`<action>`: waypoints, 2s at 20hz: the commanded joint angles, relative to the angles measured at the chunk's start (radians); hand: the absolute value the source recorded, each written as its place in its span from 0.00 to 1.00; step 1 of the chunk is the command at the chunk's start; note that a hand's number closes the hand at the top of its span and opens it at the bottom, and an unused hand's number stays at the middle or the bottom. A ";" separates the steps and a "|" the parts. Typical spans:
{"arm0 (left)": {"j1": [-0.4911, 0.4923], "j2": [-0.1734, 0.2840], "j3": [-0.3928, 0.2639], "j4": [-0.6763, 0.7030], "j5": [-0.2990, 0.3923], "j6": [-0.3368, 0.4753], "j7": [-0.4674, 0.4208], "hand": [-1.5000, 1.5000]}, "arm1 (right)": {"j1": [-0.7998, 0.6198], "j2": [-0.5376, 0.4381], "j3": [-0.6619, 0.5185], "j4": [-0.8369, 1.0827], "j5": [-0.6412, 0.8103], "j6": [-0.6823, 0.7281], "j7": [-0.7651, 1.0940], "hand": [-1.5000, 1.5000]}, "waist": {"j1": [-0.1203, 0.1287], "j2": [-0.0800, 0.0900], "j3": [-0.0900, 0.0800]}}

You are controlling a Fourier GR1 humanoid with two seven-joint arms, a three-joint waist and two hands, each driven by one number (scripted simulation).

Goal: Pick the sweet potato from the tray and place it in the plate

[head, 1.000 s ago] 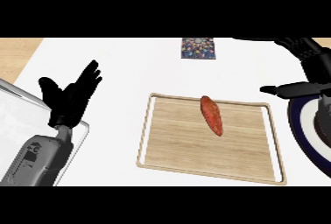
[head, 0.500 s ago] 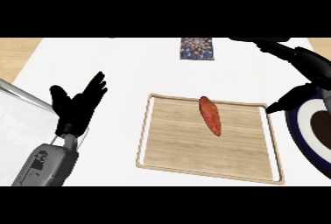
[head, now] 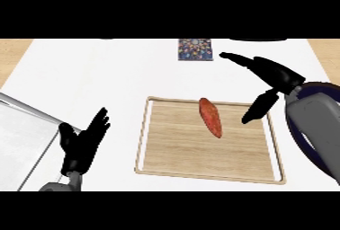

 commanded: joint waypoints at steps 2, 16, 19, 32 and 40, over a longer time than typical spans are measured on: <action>0.069 -0.020 -0.017 -0.097 -0.027 0.034 0.043 0.50 | 0.002 0.066 0.031 0.031 0.123 -0.015 0.033 0.00 | -0.005 0.001 -0.001; 0.034 -0.067 0.042 -0.046 -0.070 -0.014 0.057 0.50 | 0.090 0.215 -0.029 0.024 0.289 0.065 0.032 0.00 | -0.010 0.002 -0.001; 0.078 -0.088 0.020 -0.037 -0.091 -0.019 -0.007 0.50 | 0.150 0.242 0.025 -0.083 0.353 0.025 0.125 0.00 | -0.014 0.000 -0.001; -0.040 -0.082 0.130 0.049 -0.089 -0.069 0.030 0.50 | 0.067 0.367 -0.025 0.147 0.534 0.006 0.063 0.00 | -0.013 0.003 -0.001; 0.053 -0.114 0.095 -0.019 -0.121 -0.067 0.022 0.50 | 0.081 0.317 0.008 0.163 0.641 0.012 -0.086 1.00 | -0.012 0.001 -0.001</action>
